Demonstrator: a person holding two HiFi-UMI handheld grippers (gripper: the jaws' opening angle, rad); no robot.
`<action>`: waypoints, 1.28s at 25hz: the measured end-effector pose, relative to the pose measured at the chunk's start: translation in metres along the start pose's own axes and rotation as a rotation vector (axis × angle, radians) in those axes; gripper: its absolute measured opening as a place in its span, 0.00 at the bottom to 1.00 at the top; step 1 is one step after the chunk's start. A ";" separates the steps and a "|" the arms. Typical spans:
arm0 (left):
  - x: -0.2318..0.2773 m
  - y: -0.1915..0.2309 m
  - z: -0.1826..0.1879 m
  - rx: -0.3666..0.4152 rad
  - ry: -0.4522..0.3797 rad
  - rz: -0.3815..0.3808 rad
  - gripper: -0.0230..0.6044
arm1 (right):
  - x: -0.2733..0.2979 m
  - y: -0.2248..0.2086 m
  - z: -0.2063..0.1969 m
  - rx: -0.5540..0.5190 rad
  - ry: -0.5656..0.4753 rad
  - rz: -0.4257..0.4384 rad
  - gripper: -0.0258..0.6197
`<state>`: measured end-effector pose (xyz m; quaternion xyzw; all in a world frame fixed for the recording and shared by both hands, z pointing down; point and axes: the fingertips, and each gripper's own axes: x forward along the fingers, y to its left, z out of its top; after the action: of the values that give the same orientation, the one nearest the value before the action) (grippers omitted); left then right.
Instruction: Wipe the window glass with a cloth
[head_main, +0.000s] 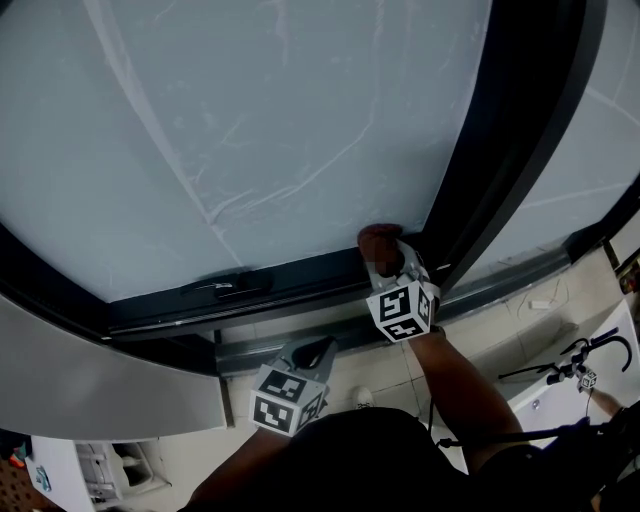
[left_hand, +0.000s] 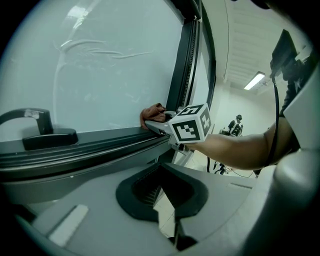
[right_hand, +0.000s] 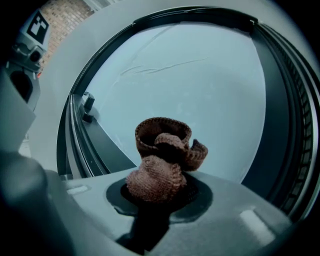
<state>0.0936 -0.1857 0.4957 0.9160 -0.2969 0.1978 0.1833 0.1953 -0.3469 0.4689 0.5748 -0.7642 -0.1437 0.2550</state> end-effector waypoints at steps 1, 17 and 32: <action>-0.001 0.000 0.000 0.000 -0.002 -0.001 0.06 | 0.000 0.000 -0.001 -0.008 0.004 -0.002 0.17; -0.054 0.022 -0.008 -0.075 -0.053 -0.004 0.06 | -0.031 0.002 0.027 0.224 -0.005 0.121 0.17; -0.129 0.048 -0.059 -0.102 -0.062 -0.067 0.06 | -0.177 0.158 0.092 0.824 -0.227 0.400 0.17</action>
<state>-0.0470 -0.1347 0.4960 0.9205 -0.2814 0.1479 0.2270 0.0547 -0.1379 0.4339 0.4503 -0.8763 0.1616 -0.0568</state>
